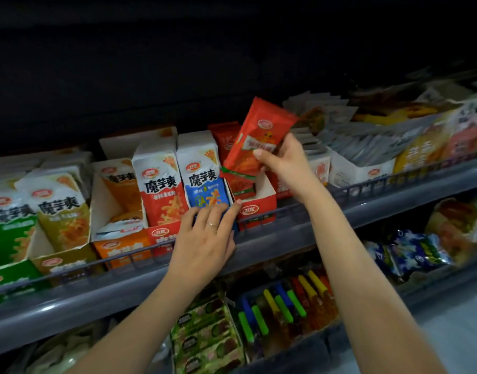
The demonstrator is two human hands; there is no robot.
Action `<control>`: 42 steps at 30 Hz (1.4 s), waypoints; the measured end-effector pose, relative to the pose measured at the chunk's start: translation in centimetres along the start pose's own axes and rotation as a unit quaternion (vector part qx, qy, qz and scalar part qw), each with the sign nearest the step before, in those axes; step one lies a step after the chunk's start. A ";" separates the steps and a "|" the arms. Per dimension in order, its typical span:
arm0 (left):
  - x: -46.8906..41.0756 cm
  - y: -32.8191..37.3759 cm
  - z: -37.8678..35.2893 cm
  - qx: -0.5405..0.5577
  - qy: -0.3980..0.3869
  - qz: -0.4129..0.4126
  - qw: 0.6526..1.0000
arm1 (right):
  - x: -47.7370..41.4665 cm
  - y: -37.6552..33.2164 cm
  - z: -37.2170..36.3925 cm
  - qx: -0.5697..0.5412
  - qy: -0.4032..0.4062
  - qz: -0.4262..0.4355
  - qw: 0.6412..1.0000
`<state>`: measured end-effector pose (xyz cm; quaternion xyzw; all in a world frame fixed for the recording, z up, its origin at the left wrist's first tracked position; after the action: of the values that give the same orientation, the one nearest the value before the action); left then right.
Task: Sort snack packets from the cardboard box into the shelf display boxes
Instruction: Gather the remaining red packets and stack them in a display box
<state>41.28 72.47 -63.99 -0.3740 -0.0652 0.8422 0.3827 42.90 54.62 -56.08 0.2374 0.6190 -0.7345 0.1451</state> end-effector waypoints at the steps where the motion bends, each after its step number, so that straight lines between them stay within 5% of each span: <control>1: 0.0 0.0 -0.1 0.000 -0.002 -0.003 1.000 | -0.2 0.4 0.6 0.008 0.002 -0.005 1.000; 14: 0.1 0.0 -0.6 -0.025 -0.003 -0.014 1.000 | -1.0 3.0 0.6 0.257 -0.043 -0.114 0.959; 24: 0.0 0.0 -0.3 -0.012 -0.024 -0.013 1.000 | -1.3 1.1 -1.1 0.458 -0.054 -0.109 0.881; 32: -0.1 0.4 -0.1 -0.005 -0.057 -0.052 0.997 | -0.8 0.9 -1.0 0.457 0.090 -0.052 0.883; 35: -0.1 0.4 -0.2 -0.009 -0.068 -0.048 0.997 | -1.1 0.8 -2.1 0.495 -0.010 -0.032 0.868; 42: -0.1 0.4 0.1 -0.016 -0.059 -0.048 0.997 | -1.4 1.7 -2.6 0.513 -0.177 -0.143 0.827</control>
<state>41.04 72.12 -64.06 -0.3266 -0.1191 0.8424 0.4117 45.43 56.74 -57.11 0.0525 0.1434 -0.9883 0.0027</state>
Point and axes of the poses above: each hand's wrist, its own x-axis away from the middle knuckle, its own z-axis out of the back of the hand, y = z × x, the point moved 5 cm from there along -x, towards the middle knuckle, and after that the axes turned 14 degrees about -y, right-handed, at the moved point
